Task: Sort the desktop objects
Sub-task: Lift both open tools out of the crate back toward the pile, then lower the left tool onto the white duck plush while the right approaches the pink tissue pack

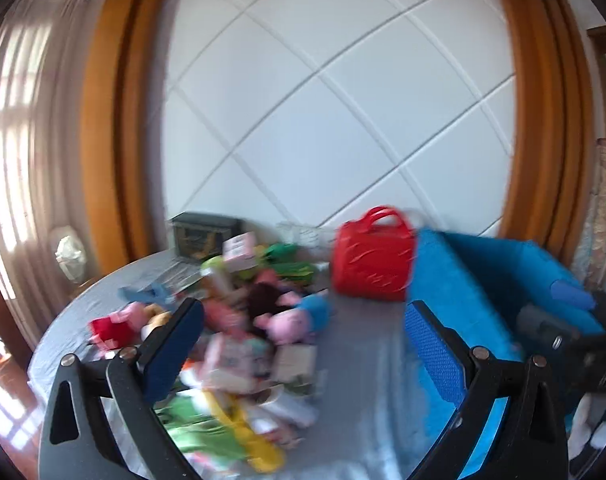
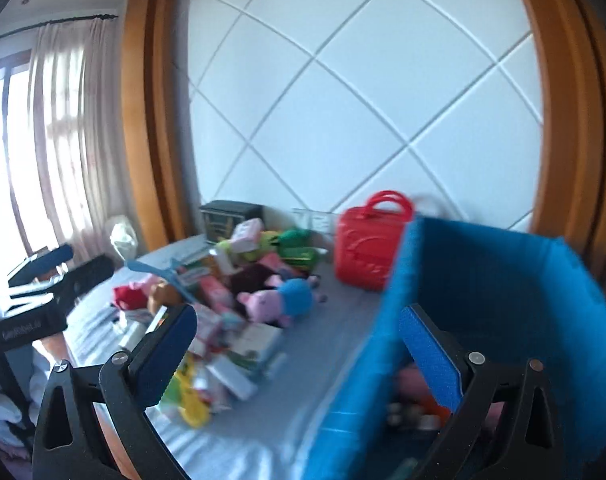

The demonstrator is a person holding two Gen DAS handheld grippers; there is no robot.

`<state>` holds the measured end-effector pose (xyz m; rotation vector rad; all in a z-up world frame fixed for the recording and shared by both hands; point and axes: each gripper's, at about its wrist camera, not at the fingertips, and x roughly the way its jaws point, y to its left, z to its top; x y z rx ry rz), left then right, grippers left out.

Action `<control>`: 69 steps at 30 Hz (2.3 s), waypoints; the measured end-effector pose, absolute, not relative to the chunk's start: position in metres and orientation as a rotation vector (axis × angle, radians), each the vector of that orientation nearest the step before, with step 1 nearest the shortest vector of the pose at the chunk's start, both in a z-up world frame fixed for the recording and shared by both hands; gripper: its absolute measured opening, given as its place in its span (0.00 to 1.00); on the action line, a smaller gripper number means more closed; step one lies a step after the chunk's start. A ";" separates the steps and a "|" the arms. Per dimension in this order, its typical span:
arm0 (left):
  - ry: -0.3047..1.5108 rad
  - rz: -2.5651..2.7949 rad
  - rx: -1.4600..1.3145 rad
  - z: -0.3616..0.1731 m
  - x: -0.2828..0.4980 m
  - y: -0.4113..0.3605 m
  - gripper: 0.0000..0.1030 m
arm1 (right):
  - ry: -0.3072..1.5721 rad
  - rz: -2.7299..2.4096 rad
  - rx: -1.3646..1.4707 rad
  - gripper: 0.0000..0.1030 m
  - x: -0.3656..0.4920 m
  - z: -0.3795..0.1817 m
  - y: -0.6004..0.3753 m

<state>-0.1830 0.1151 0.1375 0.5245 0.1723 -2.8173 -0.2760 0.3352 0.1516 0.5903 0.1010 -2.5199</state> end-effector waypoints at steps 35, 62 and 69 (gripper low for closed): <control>0.424 -2.329 1.059 -0.049 -0.155 -0.194 0.99 | 0.155 -2.303 1.142 1.00 -0.342 -0.032 0.123; 0.253 -2.750 1.604 -0.127 -0.295 -0.190 0.87 | 0.052 -2.475 1.508 0.66 -0.348 -0.090 0.066; 0.280 -2.764 1.648 -0.138 -0.330 -0.150 0.87 | -0.015 -2.507 1.581 0.66 -0.345 -0.111 0.116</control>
